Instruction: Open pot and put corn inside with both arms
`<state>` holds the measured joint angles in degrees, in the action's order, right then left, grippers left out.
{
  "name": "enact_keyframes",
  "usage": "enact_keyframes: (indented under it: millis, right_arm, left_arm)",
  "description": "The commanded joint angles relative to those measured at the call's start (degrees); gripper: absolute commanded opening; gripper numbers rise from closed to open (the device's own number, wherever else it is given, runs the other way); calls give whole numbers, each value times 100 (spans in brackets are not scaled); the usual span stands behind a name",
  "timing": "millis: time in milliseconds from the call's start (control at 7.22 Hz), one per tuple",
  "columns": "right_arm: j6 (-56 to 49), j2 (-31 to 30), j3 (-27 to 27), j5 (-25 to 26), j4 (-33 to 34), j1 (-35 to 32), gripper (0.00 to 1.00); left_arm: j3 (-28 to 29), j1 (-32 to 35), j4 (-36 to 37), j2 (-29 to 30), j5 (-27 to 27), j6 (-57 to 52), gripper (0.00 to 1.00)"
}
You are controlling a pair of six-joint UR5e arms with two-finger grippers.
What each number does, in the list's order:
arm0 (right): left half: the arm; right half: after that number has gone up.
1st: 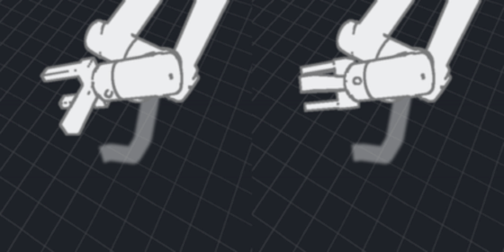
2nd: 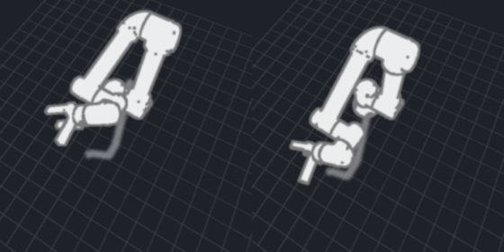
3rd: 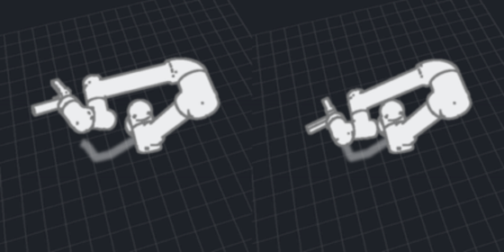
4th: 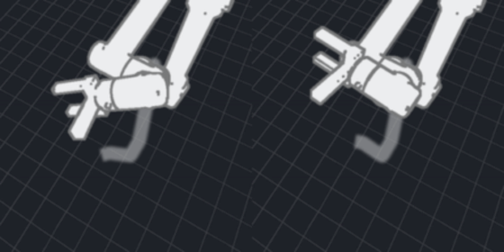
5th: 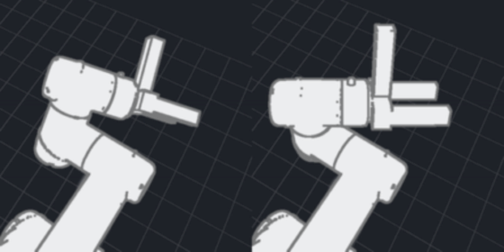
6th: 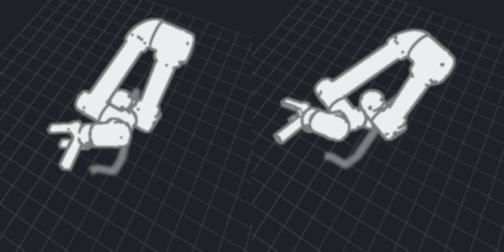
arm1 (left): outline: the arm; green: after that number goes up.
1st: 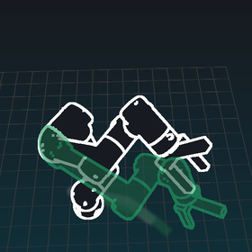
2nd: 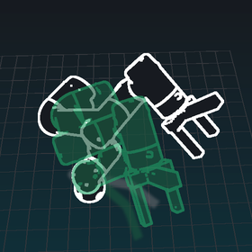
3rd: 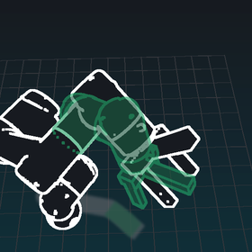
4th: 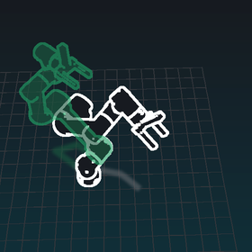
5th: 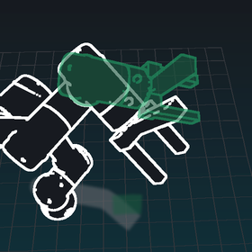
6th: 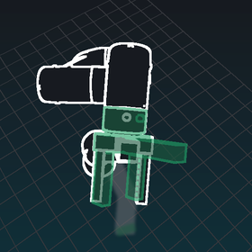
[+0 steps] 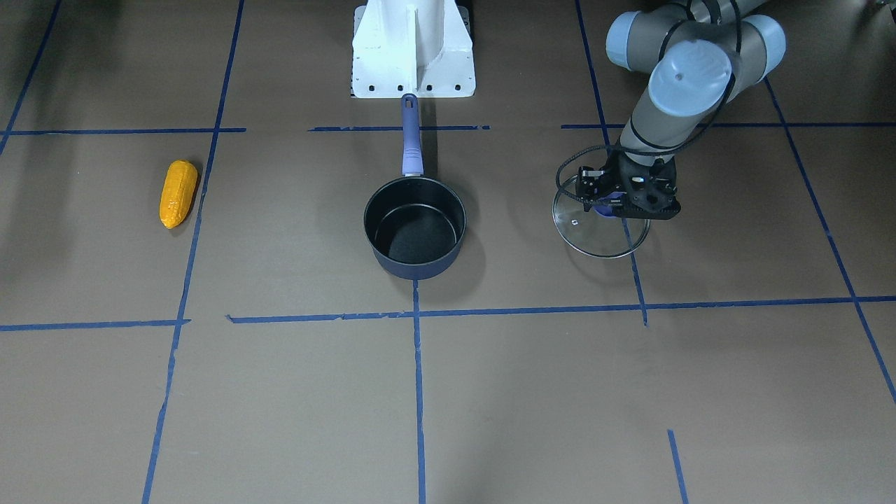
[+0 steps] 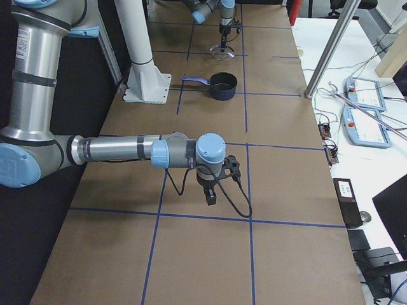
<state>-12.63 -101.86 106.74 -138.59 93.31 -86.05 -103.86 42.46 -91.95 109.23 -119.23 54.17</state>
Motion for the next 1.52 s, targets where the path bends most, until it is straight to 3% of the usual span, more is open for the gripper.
enact_keyframes:
  millis: [0, 138, 415, 554, 692, 969, 1108, 1246, 1385]
  right_arm:
    - [76, 35, 4, -10, -5, 132, 100]
    - [68, 26, 4, -10, -6, 150, 100]
    - [59, 35, 4, -97, -14, 202, 100]
    - [85, 52, 39, -115, -49, 298, 100]
    - [581, 61, 66, -116, -398, 525, 100]
    - [3349, 44, 66, -89, -2396, 1227, 100]
    - [4547, 44, 118, -28, -2970, 1701, 100]
    - [5577, 44, 493, 329, -3054, 2288, 100]
    - [6501, 44, 705, 959, -3064, 2990, 100]
  left_arm:
    - [225, -280, -42, 193, -12, 400, 11]
    - [382, -299, -42, 282, -4, 393, 13]
    - [778, -396, -627, 300, -4, 340, 44]
    - [675, -387, -666, 300, -4, 366, 99]
    - [526, -361, -657, 283, 14, 366, 100]
    - [-52, -47, -387, 108, 5, 384, 100]
    - [-656, 103, 442, 98, 5, 375, 100]
    - [-1158, 218, 964, 89, 5, 323, 100]
    - [-1285, 254, 986, 11, -30, 322, 100]
